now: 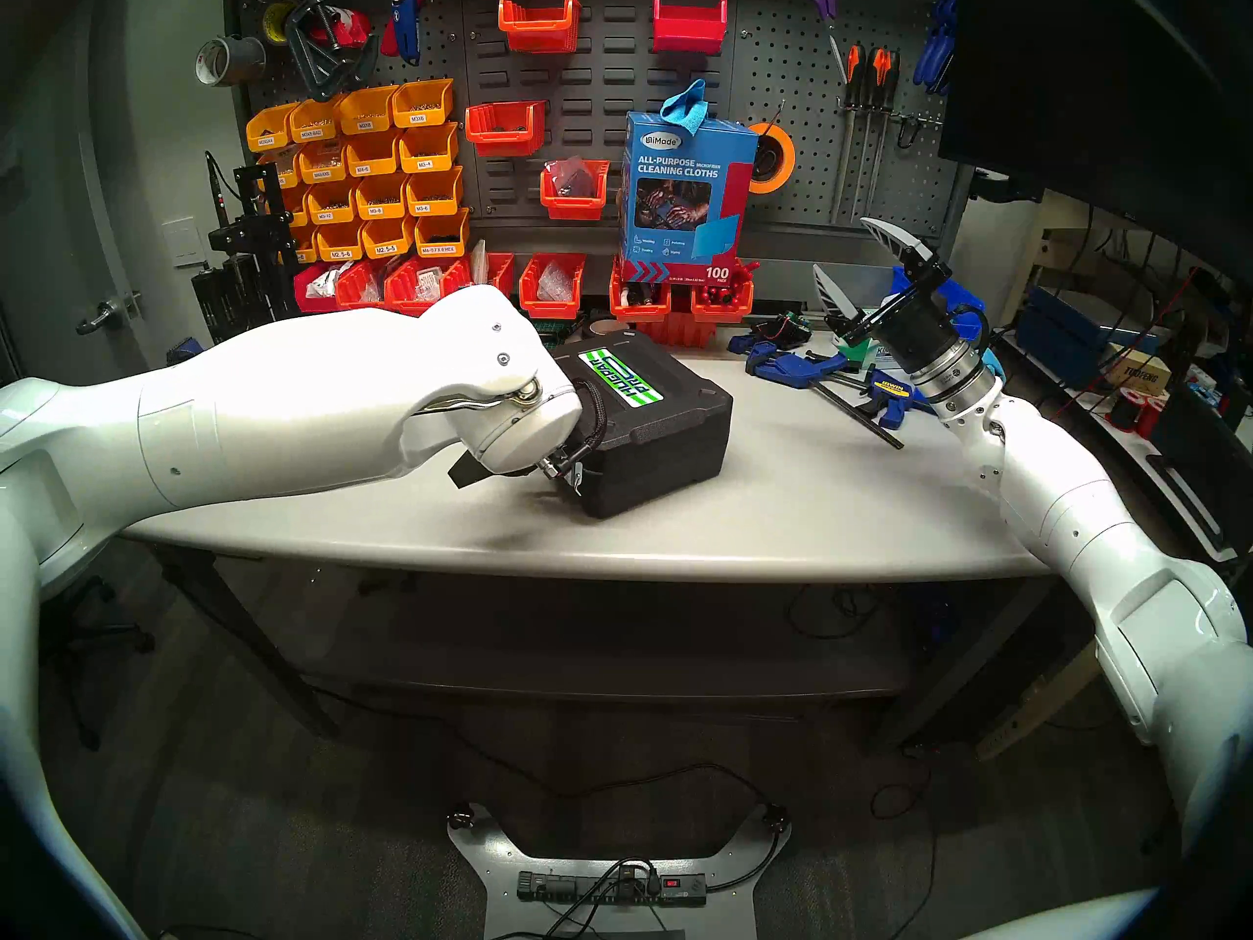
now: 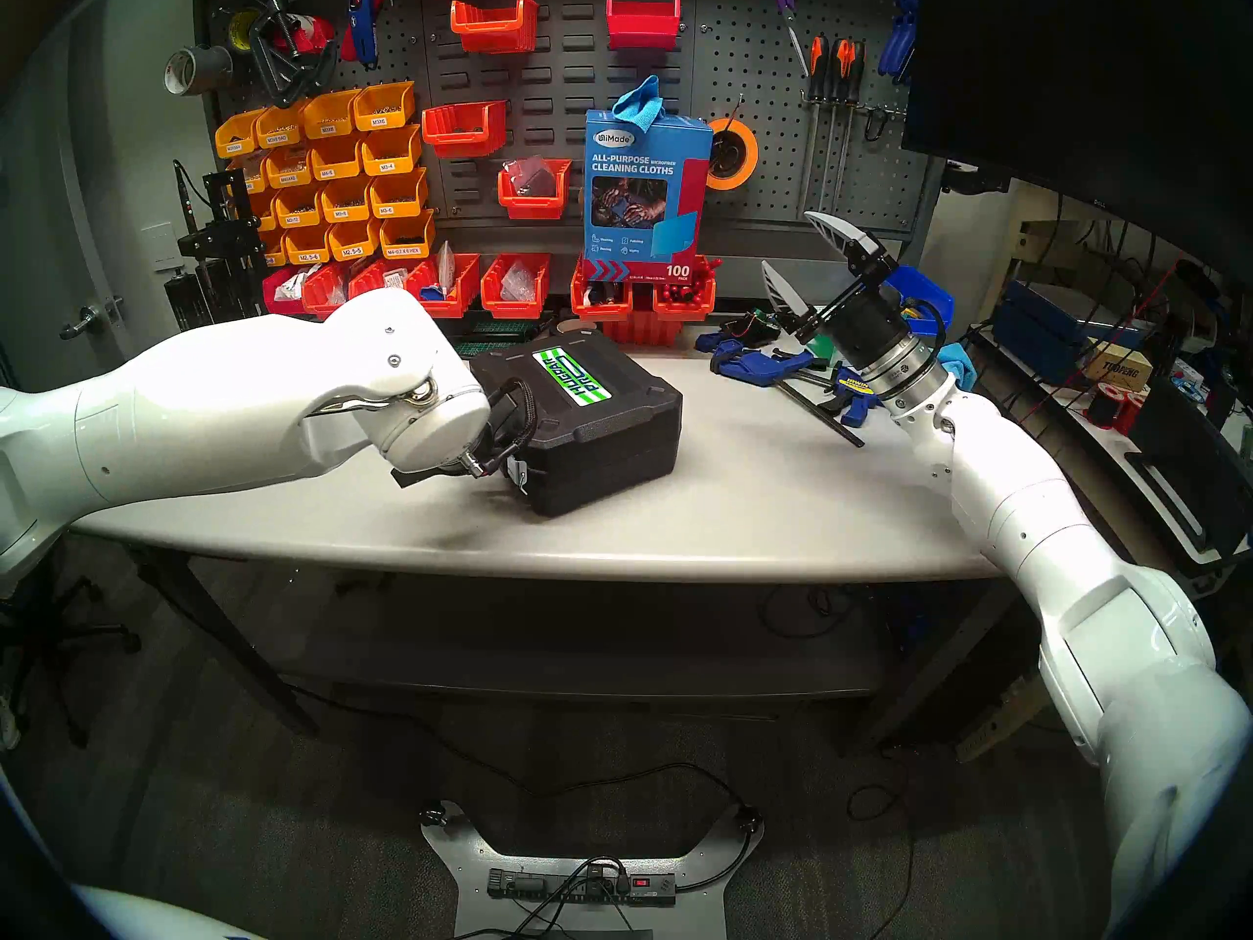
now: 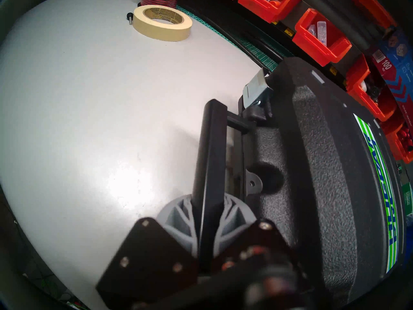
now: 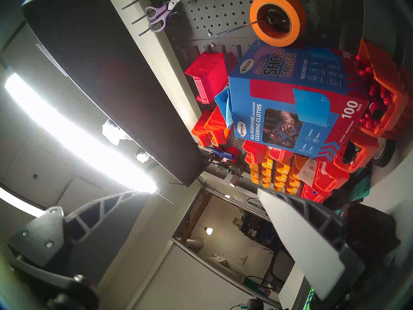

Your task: Open the tool box

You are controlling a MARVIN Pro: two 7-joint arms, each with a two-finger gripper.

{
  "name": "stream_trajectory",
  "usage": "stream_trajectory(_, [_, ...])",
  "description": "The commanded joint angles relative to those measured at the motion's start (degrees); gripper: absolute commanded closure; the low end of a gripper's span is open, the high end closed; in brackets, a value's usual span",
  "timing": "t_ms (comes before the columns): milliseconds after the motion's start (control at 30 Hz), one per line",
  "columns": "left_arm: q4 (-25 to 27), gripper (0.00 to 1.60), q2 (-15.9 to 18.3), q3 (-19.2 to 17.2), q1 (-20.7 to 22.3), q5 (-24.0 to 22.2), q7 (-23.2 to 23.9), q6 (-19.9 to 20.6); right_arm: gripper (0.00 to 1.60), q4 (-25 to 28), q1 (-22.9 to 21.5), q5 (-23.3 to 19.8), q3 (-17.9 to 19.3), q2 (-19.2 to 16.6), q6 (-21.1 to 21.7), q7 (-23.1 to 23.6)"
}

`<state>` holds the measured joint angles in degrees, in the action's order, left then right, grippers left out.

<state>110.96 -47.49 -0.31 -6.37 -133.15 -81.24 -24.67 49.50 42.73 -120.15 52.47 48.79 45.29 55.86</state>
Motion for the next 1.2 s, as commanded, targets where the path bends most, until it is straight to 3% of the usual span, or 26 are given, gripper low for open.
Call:
stream_trajectory(0, [-2.8,1.60,-5.0,-0.1,1.5,0.7,-2.8,-1.7,0.00,1.9,-0.1,0.1,0.2,-0.8,0.5,0.5])
stream_trajectory(400, [-6.8,1.60,-9.5,2.4,4.1,-0.6,-3.0,-3.9,0.00,4.5,1.2,-0.1,0.5,-1.7,0.4,0.2])
stream_trajectory(1000, [-9.8,1.60,-12.6,12.2,12.4,-8.1,2.0,-9.7,0.00,7.1,2.3,-0.3,0.5,-2.5,0.3,-0.4])
stream_trajectory(1167, [-8.5,1.60,-12.1,13.8,13.9,-9.5,3.3,-10.3,0.00,7.4,2.6,-0.6,0.6,-2.6,0.1,-0.6])
